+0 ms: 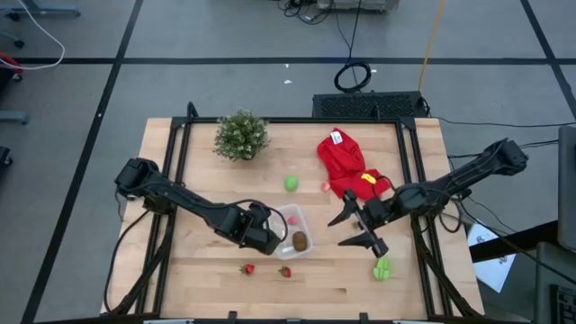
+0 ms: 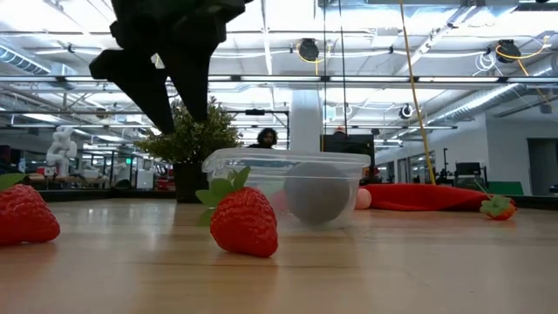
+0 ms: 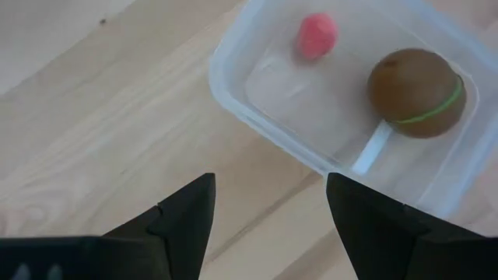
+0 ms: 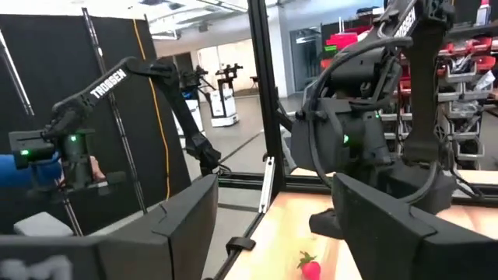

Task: Pick and placing Produce into tupperware
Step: Adjust the transparent bin

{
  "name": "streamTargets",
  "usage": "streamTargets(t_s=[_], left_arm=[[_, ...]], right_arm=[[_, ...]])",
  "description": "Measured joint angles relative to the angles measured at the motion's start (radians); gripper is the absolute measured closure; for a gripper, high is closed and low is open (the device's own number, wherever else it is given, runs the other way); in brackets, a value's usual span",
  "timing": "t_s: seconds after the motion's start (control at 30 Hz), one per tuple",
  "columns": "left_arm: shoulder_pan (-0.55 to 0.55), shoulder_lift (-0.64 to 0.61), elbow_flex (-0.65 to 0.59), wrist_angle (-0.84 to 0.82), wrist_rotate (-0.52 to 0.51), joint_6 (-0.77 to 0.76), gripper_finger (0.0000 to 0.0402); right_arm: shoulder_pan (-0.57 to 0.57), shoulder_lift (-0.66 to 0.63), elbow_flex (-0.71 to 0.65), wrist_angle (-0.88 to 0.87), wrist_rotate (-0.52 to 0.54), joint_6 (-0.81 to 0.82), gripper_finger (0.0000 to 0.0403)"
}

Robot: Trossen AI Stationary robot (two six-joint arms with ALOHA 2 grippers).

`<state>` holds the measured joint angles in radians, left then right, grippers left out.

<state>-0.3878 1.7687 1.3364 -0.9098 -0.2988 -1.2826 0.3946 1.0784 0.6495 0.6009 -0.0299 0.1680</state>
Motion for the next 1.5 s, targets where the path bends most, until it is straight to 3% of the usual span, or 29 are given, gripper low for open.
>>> streamTargets(t_s=[0.37, 0.47, 1.0, 1.5], left_arm=[[0.105, -0.001, -0.076, 0.188, 0.043, -0.039, 0.0151], [0.135, 0.010, -0.077, 0.187, 0.091, -0.048, 0.0151], [0.181, 0.031, -0.078, 0.090, 0.087, -0.088, 0.0151], [0.221, 0.045, -0.078, 0.107, 0.106, -0.056, 0.0151]], right_arm=[[0.000, 0.035, 0.000, 0.080, 0.002, 0.000, 0.0161], [0.000, 0.035, 0.000, 0.080, 0.002, 0.000, 0.0161], [0.006, 0.035, 0.000, 0.076, 0.000, 0.002, 0.0161], [0.049, 0.035, 0.000, 0.083, -0.002, -0.030, 0.0161]])
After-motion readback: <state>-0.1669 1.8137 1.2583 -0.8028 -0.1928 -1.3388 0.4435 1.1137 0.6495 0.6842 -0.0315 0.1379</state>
